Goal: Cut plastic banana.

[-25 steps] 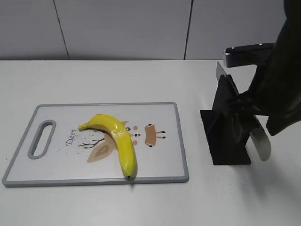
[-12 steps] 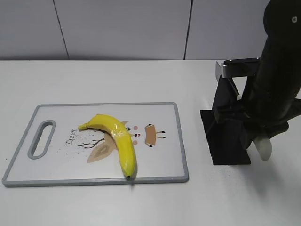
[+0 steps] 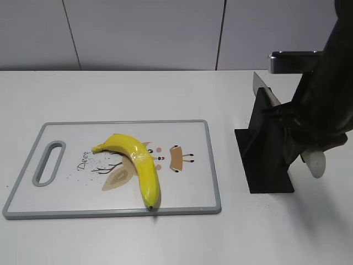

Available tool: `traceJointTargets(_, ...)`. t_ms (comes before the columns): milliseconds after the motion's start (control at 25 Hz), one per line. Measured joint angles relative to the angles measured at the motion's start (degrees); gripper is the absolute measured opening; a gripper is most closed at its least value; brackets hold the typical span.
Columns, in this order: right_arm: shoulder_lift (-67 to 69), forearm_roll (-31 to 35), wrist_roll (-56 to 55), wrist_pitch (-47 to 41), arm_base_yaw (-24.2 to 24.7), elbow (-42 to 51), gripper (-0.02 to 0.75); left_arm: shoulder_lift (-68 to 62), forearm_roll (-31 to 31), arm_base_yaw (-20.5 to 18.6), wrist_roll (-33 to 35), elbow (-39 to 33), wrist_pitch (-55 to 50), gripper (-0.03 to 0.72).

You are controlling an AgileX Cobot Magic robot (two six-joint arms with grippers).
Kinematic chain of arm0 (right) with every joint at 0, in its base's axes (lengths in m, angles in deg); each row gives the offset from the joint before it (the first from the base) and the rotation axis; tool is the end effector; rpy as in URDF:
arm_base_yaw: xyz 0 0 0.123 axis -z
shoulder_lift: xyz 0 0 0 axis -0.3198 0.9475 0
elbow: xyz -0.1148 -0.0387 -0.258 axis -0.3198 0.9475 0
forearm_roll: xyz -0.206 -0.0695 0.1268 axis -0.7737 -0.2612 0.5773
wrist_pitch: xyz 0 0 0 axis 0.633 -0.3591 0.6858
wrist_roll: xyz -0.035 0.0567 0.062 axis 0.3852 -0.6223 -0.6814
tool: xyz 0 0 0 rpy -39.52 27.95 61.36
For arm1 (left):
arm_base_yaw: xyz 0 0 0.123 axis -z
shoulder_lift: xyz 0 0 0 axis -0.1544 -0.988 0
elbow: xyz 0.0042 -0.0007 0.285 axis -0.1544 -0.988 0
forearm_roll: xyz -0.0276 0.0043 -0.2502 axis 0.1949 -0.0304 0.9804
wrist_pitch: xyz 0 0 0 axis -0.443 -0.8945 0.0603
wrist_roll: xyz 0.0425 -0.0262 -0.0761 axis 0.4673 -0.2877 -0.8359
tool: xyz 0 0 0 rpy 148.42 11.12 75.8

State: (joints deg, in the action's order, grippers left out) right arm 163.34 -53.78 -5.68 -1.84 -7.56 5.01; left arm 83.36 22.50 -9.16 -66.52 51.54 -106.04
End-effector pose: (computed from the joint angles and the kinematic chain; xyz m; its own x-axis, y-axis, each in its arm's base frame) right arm 0.2589 0.1327 0.2343 -0.9968 0.0103 -0.0788 0.0027 0.9954 0.0960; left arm -0.0058 -0.0067 0.2737 -0.4659 0.1193 -0.8768 0.1165 0.9905 0.0729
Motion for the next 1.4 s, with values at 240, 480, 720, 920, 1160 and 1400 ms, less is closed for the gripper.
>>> traceJointTargets(240,-5.06,-0.66,-0.94,0.3,0.0,0.0,0.19,0.0,0.0,0.0,0.0,0.0,0.0,0.415)
traceJointTargets(480,-9.94,-2.63,-1.68,0.95,0.0,0.0,0.19,0.0,0.0,0.0,0.0,0.0,0.0,0.415)
traceJointTargets(720,-13.71,-4.19,-1.7,2.57,0.0,0.0,0.19,0.0,0.0,0.0,0.0,0.0,0.05,0.415)
traceJointTargets(920,-13.97,-4.56,1.39,6.27,0.0,0.0,0.19,0.0,0.0,0.0,0.0,0.0,0.16,0.415)
traceJointTargets(1160,-11.01,-2.43,18.3,6.69,0.0,-5.54,0.19,-3.92,-0.19,0.0,0.66,0.7,2.24,0.535)
traceJointTargets(1400,-3.2,3.08,40.51,1.82,0.0,-14.72,0.19,-16.83,1.15,0.0,4.55,3.78,11.39,0.644)
